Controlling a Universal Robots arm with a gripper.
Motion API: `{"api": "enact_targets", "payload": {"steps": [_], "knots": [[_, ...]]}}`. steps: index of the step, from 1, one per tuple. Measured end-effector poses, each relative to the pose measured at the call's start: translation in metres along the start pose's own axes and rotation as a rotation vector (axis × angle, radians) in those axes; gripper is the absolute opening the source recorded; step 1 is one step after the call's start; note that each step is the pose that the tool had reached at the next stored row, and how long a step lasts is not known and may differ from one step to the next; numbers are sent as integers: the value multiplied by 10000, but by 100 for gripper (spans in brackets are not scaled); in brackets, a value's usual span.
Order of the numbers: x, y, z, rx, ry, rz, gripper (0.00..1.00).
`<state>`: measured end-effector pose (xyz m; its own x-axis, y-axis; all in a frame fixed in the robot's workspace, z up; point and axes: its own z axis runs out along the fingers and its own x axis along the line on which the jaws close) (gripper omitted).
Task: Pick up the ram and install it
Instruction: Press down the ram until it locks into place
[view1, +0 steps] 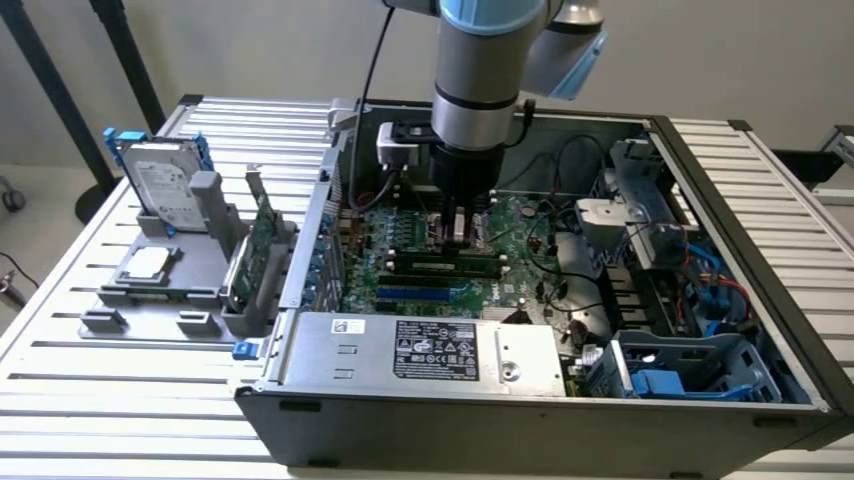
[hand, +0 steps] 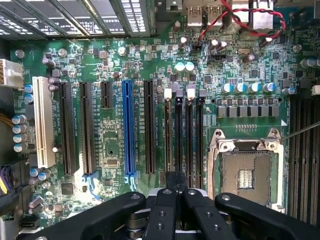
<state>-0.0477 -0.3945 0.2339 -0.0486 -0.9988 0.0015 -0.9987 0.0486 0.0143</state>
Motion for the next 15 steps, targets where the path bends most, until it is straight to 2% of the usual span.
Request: {"api": "enact_targets", "payload": {"steps": [13,15], "knots": [[1,2,66,29,7,-112,11],[-2,0,45,44,-21,-115,11]]}}
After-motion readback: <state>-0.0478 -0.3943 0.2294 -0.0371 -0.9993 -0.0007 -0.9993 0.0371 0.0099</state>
